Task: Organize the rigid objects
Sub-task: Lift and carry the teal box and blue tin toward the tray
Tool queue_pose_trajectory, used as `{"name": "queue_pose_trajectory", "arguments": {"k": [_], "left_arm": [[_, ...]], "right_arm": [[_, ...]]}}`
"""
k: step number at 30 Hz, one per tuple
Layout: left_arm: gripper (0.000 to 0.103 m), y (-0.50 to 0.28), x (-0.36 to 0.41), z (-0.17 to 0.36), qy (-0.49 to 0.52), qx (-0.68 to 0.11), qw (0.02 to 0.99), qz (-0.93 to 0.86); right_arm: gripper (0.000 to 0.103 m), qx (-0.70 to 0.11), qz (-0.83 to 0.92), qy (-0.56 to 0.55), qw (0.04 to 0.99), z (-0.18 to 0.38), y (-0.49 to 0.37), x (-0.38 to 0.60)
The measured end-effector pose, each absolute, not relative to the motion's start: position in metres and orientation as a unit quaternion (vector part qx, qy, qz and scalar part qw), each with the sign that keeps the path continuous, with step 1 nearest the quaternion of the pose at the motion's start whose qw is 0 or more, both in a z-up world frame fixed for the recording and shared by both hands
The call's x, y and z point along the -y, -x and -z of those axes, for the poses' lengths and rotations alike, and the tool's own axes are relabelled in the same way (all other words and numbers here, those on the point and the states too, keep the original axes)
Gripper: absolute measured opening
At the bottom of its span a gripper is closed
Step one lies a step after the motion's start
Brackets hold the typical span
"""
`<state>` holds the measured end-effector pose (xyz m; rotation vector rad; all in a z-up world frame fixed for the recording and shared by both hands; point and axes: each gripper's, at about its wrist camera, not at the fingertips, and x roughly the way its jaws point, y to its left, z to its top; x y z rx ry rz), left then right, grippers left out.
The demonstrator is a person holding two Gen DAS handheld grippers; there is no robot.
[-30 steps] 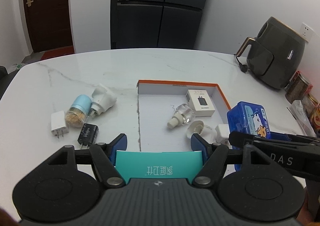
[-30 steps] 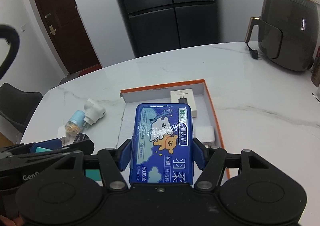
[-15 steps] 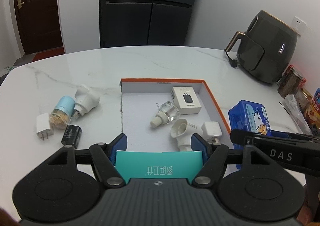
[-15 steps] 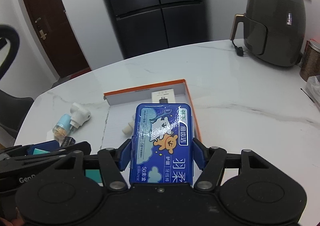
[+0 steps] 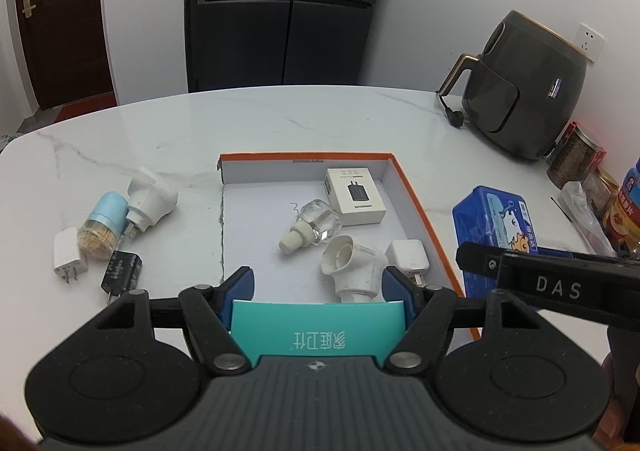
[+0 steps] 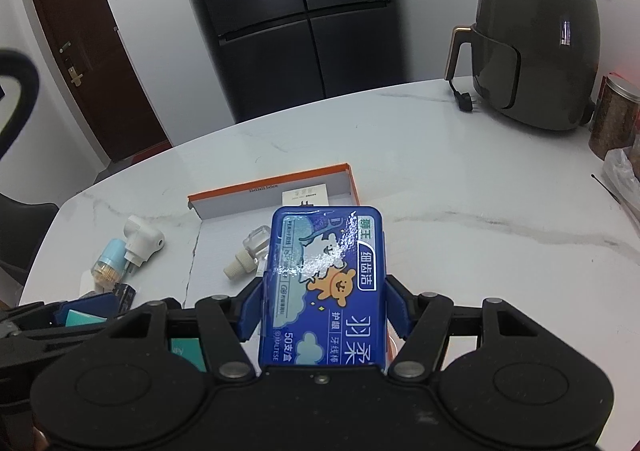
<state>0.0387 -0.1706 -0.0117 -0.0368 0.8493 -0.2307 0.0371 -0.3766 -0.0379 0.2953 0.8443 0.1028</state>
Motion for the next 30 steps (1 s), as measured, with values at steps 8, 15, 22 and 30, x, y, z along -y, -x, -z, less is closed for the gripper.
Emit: {"name": "queue_pose_trajectory", "arguments": {"k": [8, 15, 22, 30], "left_arm": [[0.072, -0.042, 0.177, 0.013, 0.014, -0.413, 0.903, 0.116], [0.072, -0.05, 0.177, 0.012, 0.014, -0.41, 0.905, 0.115], [0.072, -0.066, 0.168, 0.008, 0.024, -0.406, 0.908, 0.103], [0.072, -0.094, 0.164, 0.002, 0.025, -0.401, 0.91, 0.099]], "right_arm": [[0.075, -0.406, -0.054, -0.14, 0.902, 0.036, -0.049, 0.377], [0.075, -0.405, -0.055, -0.136, 0.902, 0.036, -0.057, 0.376], [0.074, -0.408, -0.053, -0.134, 0.901, 0.038, -0.067, 0.376], [0.074, -0.414, -0.053, -0.132, 0.899, 0.043, -0.075, 0.372]]}}
